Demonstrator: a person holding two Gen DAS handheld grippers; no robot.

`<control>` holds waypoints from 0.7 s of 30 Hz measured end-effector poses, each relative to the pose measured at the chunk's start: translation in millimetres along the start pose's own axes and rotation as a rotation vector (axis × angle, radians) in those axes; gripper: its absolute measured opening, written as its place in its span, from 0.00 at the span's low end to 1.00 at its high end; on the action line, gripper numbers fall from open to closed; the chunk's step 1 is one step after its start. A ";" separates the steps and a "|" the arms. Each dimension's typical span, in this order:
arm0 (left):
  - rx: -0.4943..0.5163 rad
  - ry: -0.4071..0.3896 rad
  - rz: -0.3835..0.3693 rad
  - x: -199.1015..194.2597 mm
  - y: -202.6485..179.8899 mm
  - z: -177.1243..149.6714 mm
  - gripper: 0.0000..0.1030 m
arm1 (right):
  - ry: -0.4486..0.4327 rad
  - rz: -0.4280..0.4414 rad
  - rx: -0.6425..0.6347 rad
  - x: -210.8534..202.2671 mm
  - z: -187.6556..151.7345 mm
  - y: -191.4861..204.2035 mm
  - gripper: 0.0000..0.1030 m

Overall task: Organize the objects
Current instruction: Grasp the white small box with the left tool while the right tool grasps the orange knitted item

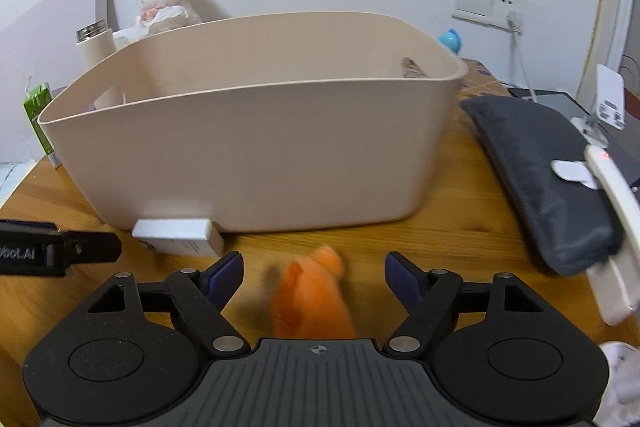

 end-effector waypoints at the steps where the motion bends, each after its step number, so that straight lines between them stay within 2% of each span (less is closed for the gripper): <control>1: 0.005 0.000 -0.006 -0.2 -4.0 -0.3 0.88 | 0.004 -0.004 -0.004 -3.2 -2.4 -2.9 0.79; 4: 0.020 0.002 -0.025 0.2 -16.7 -3.4 0.88 | 0.028 -0.010 -0.021 -10.4 -12.7 -9.5 0.84; 12: 0.051 0.026 -0.068 11.2 -53.1 -8.7 0.88 | 0.049 -0.027 -0.005 1.0 -22.1 -22.8 0.83; 15: 0.063 0.006 -0.052 12.9 -62.4 -8.1 0.88 | 0.049 -0.042 -0.008 7.9 -21.3 -25.9 0.82; 18: 0.059 -0.040 -0.002 15.0 -68.5 -6.3 0.88 | 0.046 -0.028 0.006 14.4 -21.8 -27.6 0.81; 21: 0.032 -0.043 0.023 20.4 -72.0 -5.5 0.88 | 0.034 -0.023 0.008 18.0 -20.1 -28.3 0.80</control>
Point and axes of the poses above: each gripper's, at about its wrist camera, not at the fingertips, and x roughly the way its jaws point, y to its left, z to its top, the point moved 6 cm from there along x, roughly the way its jaws point, and after that the axes turned 14 degrees about z, right-handed, at the moved point
